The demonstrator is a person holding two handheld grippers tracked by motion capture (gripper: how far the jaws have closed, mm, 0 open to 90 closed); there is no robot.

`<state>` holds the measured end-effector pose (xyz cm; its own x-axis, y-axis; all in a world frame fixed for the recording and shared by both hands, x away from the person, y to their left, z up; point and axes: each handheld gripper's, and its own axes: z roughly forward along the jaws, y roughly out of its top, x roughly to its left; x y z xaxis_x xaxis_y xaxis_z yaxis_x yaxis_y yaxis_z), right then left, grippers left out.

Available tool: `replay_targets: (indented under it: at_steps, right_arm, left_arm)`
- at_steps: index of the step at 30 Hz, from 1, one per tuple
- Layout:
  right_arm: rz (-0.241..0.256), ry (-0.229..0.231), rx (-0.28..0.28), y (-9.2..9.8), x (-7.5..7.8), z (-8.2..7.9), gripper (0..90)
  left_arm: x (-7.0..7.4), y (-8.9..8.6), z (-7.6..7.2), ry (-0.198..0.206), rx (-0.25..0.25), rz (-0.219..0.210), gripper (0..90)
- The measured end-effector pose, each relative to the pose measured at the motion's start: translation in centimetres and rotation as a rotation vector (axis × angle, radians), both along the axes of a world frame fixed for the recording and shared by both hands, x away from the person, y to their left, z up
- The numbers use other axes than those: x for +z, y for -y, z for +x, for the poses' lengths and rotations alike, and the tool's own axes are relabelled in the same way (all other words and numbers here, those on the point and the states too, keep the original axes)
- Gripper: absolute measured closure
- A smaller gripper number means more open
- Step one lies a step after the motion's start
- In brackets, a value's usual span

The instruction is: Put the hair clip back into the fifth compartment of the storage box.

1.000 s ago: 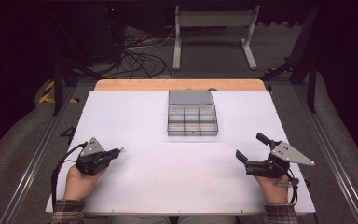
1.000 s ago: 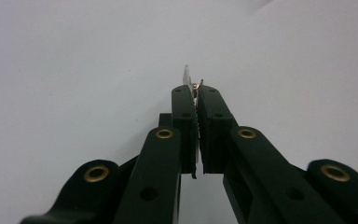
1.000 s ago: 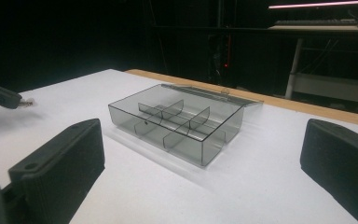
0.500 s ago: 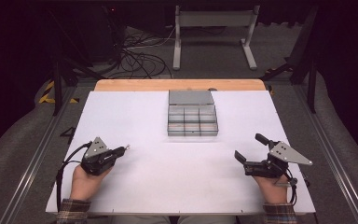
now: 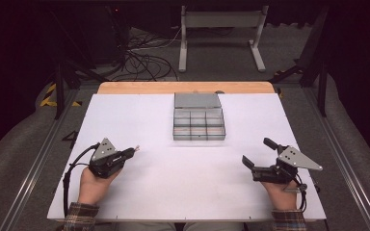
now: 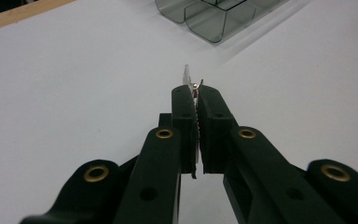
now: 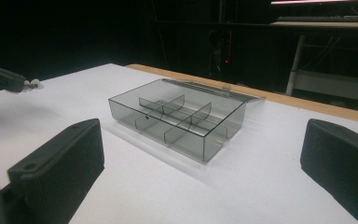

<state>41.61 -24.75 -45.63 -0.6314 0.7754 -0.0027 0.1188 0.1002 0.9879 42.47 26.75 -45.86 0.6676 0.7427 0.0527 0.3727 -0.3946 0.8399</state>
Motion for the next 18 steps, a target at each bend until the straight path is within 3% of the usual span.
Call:
replay_targets:
  at_steps: [18]
  right_arm:
    - [-0.009,-0.010,-0.009,0.0,-0.1,0.0,0.0]
  left_arm:
    - [0.5,2.4,0.5,0.015,-0.032,-0.018,85.8]
